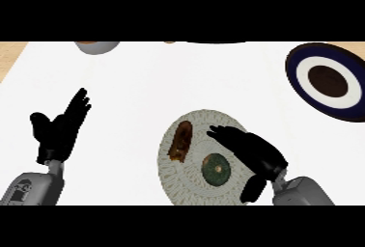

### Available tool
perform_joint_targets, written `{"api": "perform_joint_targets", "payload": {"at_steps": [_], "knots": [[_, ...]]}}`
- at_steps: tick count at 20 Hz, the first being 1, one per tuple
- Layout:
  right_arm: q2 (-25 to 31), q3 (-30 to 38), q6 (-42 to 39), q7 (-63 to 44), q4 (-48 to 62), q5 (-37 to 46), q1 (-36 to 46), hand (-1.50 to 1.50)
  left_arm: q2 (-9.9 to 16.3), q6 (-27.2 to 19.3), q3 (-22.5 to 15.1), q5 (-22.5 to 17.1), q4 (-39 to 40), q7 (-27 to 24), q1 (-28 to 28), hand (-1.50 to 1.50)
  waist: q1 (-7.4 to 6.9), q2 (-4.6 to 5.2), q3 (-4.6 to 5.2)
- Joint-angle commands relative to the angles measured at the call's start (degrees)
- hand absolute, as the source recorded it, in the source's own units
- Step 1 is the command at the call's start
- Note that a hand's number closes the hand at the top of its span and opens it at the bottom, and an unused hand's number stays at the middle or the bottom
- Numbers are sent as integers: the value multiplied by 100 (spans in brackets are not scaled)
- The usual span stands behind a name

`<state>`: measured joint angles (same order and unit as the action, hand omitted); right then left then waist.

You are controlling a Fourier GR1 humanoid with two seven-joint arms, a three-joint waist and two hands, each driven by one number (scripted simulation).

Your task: Pick the squash from the placemat and place it in the plate

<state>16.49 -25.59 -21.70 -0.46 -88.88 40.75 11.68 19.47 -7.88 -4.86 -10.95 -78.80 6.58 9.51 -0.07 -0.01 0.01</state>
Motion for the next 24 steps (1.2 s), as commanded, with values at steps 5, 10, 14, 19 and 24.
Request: {"api": "perform_joint_targets", "payload": {"at_steps": [5,10,14,19,24], "knots": [[-355,165,286,341,734,709,70,-150,-447,-143,65,470,-216,341,94,0,0,1,-2],[-861,121,-87,-165,854,1066,438,-150,-347,198,295,525,-353,373,-130,0,-12,-1,-1],[-730,-96,141,314,1105,1408,83,-150,-376,284,493,513,-298,523,122,0,5,-1,-1],[-661,-372,-264,714,854,1453,153,150,-418,357,552,522,-228,429,65,0,16,-3,-1],[-1100,-67,-576,486,831,1415,472,150,-560,311,470,699,-642,718,-55,0,-1,-5,-2]]}}
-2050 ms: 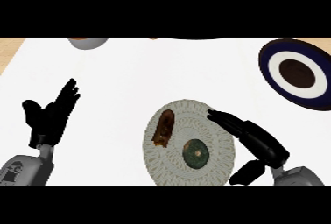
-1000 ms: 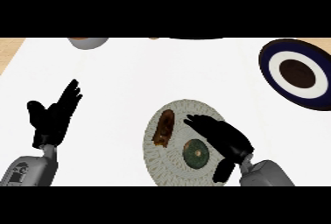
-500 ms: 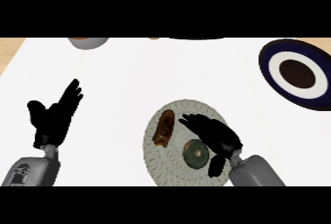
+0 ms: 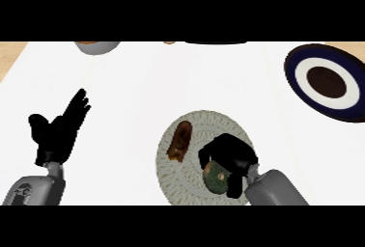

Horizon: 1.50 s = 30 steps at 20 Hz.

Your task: Pick the squash from the placemat and place it in the plate

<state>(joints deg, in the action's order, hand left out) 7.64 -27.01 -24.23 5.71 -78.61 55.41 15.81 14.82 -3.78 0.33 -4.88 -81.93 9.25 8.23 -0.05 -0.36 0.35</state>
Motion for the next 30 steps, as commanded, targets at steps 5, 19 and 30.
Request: {"api": "perform_joint_targets", "payload": {"at_steps": [5,19,30], "knots": [[-95,417,389,361,15,-130,-327,150,-73,57,141,82,177,79,224,0,16,39,-35],[660,3891,1172,-219,-822,-1422,1230,150,84,175,369,-61,223,48,240,0,104,30,-39],[1299,5372,1726,-896,110,-1948,1917,150,-146,143,131,128,-148,66,-65,0,-34,41,-37]]}}
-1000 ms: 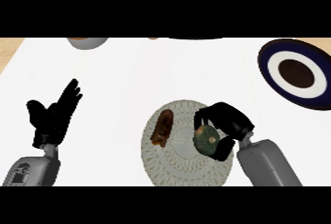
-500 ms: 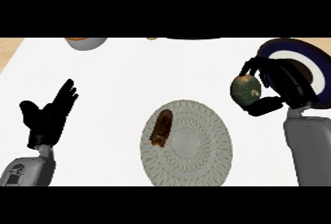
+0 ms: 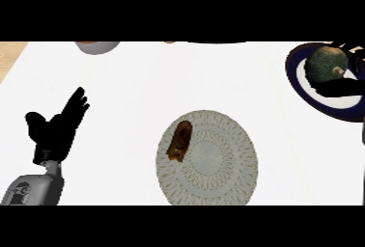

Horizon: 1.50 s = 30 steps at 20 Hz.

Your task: Pick the squash from the placemat and place it in the plate

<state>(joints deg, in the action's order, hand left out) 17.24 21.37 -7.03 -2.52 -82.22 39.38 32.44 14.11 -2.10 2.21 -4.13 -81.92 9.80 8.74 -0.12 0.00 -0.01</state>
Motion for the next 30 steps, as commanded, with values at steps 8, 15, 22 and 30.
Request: {"api": "perform_joint_targets", "payload": {"at_steps": [8,15,22,30], "knots": [[1152,981,818,881,3068,-349,917,150,-71,61,3,134,237,53,332,0,-77,35,-3],[2009,1141,1168,2170,5322,-147,1239,150,-24,204,64,83,276,-71,306,0,-229,104,-14],[2214,1204,93,2155,6412,-301,1363,150,-305,0,-95,241,418,-130,430,0,-256,139,-24],[2409,1308,335,3581,6662,-373,1388,-150,-392,-102,-115,374,582,-250,519,0,-261,149,-30]]}}
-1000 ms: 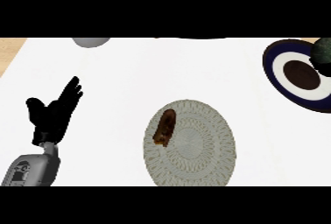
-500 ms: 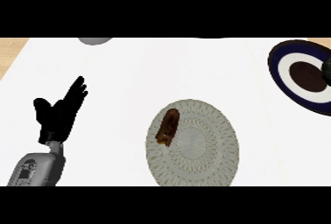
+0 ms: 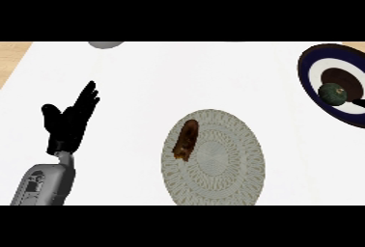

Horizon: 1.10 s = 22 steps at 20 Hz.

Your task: Pick the squash from the placemat and place it in the plate

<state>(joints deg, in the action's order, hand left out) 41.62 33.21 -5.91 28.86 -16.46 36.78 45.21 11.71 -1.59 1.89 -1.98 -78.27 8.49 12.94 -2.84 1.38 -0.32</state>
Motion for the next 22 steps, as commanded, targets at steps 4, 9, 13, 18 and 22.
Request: {"api": "perform_joint_targets", "payload": {"at_steps": [4,9,13,18,22], "knots": [[-68,660,-220,1458,3,-780,84,-150,105,68,212,-105,203,-60,78,0,116,-27,2],[420,1146,-1356,1155,337,-1398,459,-150,151,177,165,-81,116,-98,-58,0,131,-62,15],[832,1453,-2237,160,856,-1757,499,-150,117,177,138,-151,-274,64,-326,0,107,-84,13],[994,1552,-3020,-201,1001,-1960,523,-150,32,223,94,-57,27,-409,-481,0,57,-27,11],[899,1643,-3069,289,836,-2091,30,-150,-129,13,-38,10,-187,133,-4,0,30,8,-11]]}}
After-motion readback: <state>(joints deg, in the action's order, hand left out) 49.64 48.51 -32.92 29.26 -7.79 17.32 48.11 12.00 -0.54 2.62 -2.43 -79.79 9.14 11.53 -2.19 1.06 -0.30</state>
